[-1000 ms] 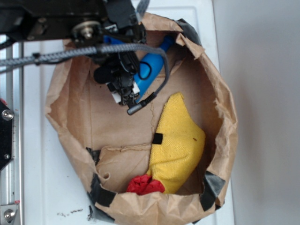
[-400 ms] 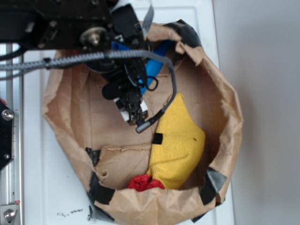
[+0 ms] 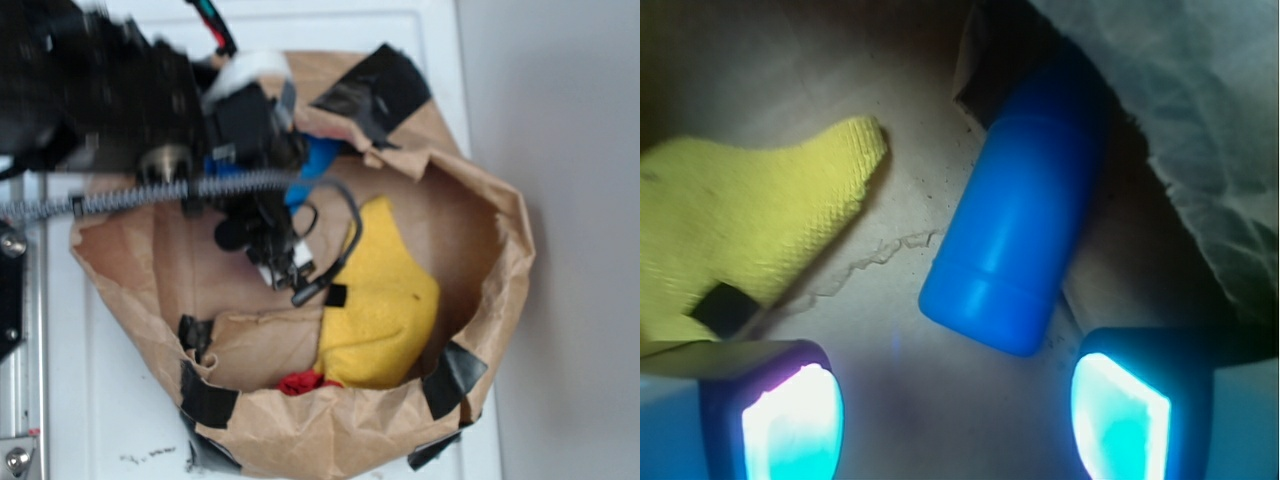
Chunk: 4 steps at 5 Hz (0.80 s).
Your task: Grab the blue bottle.
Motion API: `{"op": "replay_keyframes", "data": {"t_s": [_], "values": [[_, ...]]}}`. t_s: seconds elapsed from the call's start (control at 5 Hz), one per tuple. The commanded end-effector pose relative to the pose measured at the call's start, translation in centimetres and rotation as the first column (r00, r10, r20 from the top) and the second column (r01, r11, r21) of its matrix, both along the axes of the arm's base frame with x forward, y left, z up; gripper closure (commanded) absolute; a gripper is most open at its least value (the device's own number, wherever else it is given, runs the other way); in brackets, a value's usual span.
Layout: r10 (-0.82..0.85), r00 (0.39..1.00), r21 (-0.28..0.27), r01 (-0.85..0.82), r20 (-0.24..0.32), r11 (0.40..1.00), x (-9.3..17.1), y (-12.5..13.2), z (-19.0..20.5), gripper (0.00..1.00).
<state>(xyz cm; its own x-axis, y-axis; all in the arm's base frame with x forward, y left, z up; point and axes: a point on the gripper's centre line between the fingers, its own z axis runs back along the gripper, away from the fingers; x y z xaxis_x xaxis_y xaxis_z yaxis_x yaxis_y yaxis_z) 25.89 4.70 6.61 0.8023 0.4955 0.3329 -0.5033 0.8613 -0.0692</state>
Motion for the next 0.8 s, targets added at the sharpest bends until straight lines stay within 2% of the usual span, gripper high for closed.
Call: {"op": "replay_keyframes", "data": {"t_s": [0.0,0.2,0.4,0.6], "values": [[0.019,0.999,-0.013,-0.018,0.026,1.000,1.5,-0.6,3.3,0.00],[0.017,1.000,-0.089,-0.016,0.014,0.996,0.3,0.0,7.3,0.00],[0.008,1.000,-0.136,-0.005,0.023,0.991,0.4,0.9,9.3,0.00],[0.007,1.000,-0.168,-0.006,0.001,0.986,0.7,1.0,10.1,0.00]]}}
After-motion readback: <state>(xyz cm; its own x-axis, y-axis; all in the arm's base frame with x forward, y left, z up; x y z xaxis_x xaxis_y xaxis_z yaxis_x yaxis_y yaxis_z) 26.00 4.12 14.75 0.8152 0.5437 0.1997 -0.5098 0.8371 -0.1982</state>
